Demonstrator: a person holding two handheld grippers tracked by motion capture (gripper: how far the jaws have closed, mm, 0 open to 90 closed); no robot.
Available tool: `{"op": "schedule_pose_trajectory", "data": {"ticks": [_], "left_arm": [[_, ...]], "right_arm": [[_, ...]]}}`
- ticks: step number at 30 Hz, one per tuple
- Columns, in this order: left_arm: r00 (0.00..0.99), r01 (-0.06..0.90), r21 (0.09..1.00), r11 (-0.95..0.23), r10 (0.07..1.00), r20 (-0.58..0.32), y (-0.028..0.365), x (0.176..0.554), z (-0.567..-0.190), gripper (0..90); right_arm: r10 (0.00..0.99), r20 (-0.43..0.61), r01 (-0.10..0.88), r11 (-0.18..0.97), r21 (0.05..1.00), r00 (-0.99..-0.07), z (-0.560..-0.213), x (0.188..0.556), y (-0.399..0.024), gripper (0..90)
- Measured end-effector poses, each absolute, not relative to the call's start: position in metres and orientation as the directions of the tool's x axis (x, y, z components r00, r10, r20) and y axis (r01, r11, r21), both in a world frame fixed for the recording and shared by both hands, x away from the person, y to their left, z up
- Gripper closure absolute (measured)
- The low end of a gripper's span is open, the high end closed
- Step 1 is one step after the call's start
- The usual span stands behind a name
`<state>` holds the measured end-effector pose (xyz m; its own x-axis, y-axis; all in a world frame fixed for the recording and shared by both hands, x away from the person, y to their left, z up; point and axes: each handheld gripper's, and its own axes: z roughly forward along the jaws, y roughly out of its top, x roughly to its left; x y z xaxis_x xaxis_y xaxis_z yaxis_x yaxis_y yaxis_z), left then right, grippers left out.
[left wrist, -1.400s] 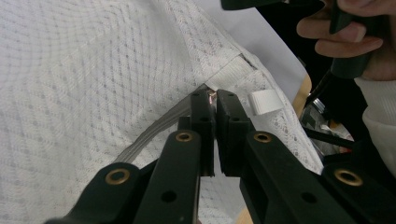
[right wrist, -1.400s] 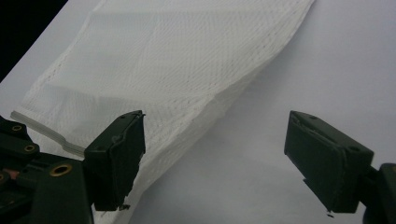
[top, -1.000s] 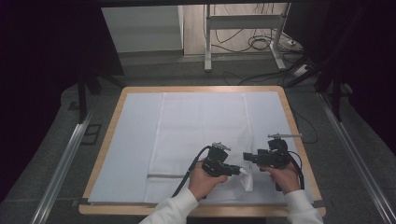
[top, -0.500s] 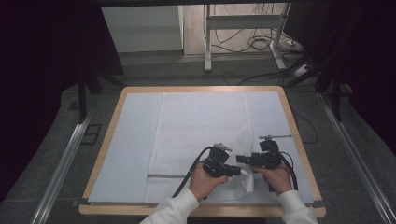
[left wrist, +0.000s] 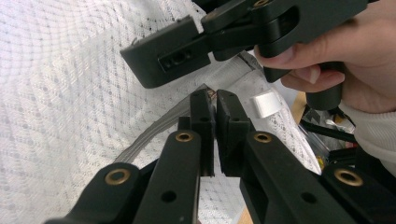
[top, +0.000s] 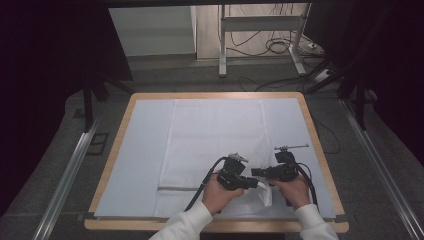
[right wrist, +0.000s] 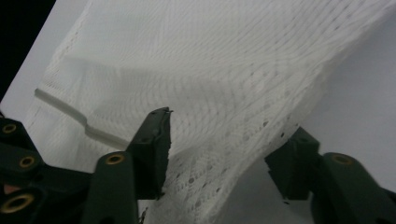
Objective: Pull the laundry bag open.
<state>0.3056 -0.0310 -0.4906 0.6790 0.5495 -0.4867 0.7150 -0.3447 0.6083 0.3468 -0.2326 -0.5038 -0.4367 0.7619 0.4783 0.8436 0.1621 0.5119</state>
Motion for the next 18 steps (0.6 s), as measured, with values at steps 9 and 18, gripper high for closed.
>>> {"op": "schedule_pose_trajectory", "data": {"ticks": [9, 18], "left_arm": [[0.682, 0.714, 0.605, -0.353, 0.549, -0.484, -0.0337, 0.3057, -0.4931, 86.4], [0.681, 0.714, 0.603, -0.355, 0.550, -0.483, -0.0354, 0.3046, -0.4955, 86.4]], "right_arm": [[0.737, 0.482, 0.838, 0.208, 0.504, -0.473, -0.5048, 0.3463, -0.2313, 75.5], [0.725, 0.474, 0.825, 0.231, 0.515, -0.499, -0.5035, 0.3457, -0.2322, 87.9]]}}
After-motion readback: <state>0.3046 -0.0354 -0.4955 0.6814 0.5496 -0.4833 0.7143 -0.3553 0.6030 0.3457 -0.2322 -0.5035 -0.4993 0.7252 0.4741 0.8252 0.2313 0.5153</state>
